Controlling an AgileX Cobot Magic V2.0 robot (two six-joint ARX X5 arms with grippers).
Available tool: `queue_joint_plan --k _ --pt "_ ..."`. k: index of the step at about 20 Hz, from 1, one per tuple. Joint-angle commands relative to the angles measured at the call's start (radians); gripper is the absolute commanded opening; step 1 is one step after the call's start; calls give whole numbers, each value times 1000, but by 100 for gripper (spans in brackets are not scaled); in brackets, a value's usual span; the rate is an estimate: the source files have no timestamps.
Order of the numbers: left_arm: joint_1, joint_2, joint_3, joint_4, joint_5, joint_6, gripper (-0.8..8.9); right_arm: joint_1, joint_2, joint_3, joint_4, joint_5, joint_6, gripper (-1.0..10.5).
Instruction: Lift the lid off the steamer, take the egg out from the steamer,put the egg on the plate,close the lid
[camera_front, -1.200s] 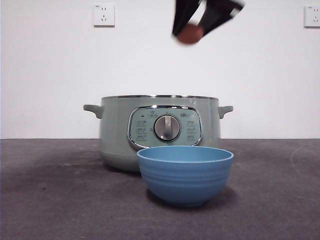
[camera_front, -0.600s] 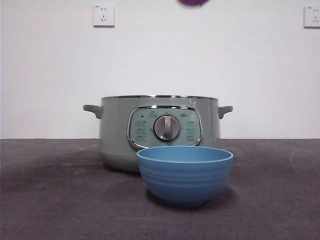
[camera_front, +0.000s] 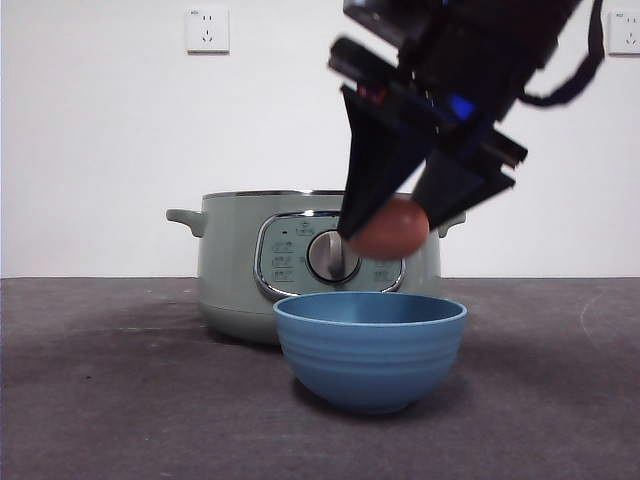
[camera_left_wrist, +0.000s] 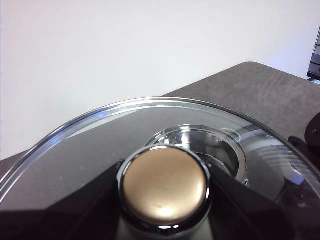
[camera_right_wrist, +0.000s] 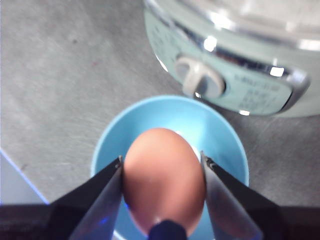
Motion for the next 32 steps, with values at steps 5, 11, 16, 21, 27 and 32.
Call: queue_joint_plan --k 5,11,16,21,27,32 --pt "2 -13 7 39 -1 -3 -8 9 124 -40 136 -53 15 -17" --pt "2 -13 7 37 -1 -3 -8 40 197 -40 165 -45 14 -17" --pt "2 -13 7 37 0 -3 -8 40 234 -40 159 -42 5 -17" --pt "2 -13 7 20 0 -3 -8 39 261 -40 157 -19 3 -9" --pt "2 -13 7 14 0 -3 -8 41 256 -39 172 -26 3 448" --pt "2 -13 7 14 2 -3 -8 47 222 -29 180 -26 4 447"
